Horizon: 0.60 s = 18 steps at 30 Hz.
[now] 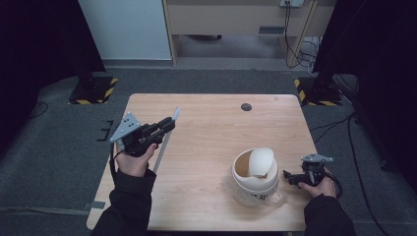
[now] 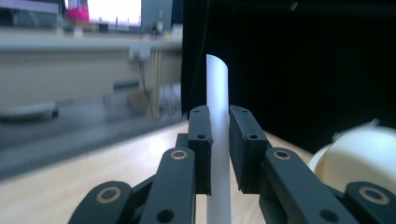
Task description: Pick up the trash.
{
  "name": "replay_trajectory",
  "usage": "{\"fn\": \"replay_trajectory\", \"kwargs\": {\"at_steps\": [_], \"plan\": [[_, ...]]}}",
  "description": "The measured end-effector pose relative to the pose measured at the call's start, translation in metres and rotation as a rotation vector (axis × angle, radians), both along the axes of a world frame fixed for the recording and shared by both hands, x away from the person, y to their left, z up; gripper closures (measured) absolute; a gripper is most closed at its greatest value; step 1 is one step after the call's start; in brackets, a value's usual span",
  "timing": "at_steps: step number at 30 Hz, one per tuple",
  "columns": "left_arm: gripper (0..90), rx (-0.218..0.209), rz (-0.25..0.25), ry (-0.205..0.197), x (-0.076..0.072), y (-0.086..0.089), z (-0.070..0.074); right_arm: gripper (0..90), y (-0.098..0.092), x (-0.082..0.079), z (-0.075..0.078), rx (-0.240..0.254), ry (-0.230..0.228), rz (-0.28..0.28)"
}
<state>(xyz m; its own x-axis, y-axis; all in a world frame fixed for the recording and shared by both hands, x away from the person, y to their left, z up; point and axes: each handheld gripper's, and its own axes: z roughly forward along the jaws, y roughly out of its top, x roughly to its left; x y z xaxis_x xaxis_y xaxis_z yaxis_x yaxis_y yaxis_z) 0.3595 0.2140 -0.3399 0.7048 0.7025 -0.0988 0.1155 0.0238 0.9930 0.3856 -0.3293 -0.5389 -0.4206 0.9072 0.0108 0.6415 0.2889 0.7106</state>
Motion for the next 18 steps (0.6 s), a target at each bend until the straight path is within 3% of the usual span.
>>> {"fn": "replay_trajectory", "kwargs": {"at_steps": [2,6,12,18], "plan": [[78.8,-0.023,-0.003,-0.041,-0.007,0.001,0.011,2.4,0.0,0.0,0.0,0.0,0.0,0.0],[78.8,-0.056,-0.006,-0.084,-0.016,0.002,0.024,2.4,0.0,0.0,0.0,0.0,0.0,0.0],[78.8,-0.066,-0.004,-0.077,-0.017,0.002,0.023,2.4,0.0,0.0,0.0,0.0,0.0,0.0],[78.8,-0.079,-0.044,-0.087,-0.018,-0.003,0.027,2.4,0.0,0.0,0.0,0.0,0.0,0.0]]}}
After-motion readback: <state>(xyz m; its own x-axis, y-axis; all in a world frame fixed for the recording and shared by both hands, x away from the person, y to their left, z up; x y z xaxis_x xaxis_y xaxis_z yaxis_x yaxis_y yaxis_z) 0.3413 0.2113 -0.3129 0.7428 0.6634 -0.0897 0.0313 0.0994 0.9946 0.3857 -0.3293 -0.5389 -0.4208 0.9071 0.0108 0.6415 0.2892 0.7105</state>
